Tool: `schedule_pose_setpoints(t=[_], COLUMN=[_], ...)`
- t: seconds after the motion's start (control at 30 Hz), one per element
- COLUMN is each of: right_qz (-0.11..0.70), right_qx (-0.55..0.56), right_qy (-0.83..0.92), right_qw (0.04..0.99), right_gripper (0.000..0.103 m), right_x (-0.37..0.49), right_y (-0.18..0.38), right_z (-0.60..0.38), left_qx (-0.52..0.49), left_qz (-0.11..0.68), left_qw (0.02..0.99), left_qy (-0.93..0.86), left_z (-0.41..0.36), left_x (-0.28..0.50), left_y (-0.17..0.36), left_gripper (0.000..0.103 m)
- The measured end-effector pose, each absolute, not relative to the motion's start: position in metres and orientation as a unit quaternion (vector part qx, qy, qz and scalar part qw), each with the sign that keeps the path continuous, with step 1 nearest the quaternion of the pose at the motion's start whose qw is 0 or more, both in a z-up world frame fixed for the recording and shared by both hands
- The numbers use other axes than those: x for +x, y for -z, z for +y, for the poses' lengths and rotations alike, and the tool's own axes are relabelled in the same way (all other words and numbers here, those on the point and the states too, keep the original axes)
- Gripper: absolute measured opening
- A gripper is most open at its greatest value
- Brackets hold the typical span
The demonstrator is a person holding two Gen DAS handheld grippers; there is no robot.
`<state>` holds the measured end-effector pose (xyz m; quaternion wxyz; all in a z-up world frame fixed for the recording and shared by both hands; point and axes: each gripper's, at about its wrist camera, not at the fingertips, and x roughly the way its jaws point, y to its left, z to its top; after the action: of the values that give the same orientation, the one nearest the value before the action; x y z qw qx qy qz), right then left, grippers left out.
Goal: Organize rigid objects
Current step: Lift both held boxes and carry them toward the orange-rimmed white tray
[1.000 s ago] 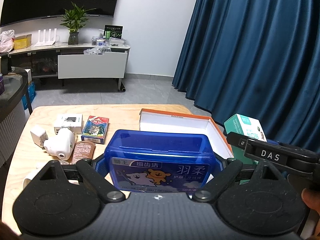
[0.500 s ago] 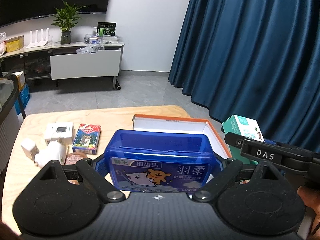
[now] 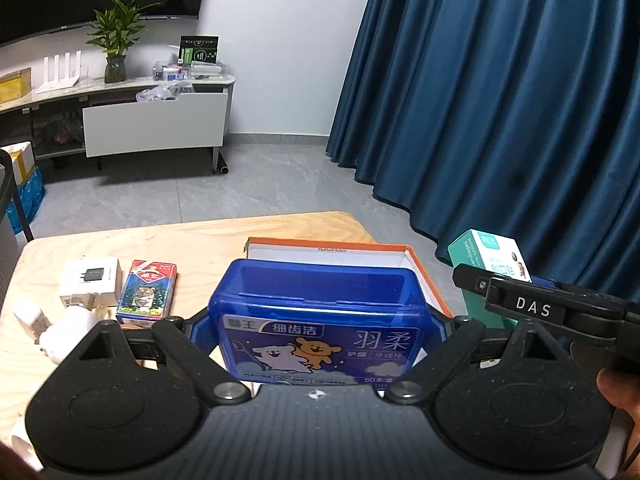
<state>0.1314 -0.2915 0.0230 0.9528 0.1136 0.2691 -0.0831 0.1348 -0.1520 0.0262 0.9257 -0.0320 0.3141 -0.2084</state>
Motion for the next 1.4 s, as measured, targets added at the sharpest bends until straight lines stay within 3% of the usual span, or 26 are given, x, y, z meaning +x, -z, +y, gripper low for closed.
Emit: schedule_pose_setpoints(t=[1.4], right_qz=[0.361], right_qx=[0.104], right_qy=[0.049], right_qw=[0.925], right_gripper=[0.084], right_x=[0.237], right_y=[0.03], right_z=[-0.299], left_qx=[-0.019], left_qz=[0.367], left_qw=[0.908], left_qy=[0.201], left_z=[-0.173], left_x=[0.2], left_y=[0.015], left_gripper=[0.095])
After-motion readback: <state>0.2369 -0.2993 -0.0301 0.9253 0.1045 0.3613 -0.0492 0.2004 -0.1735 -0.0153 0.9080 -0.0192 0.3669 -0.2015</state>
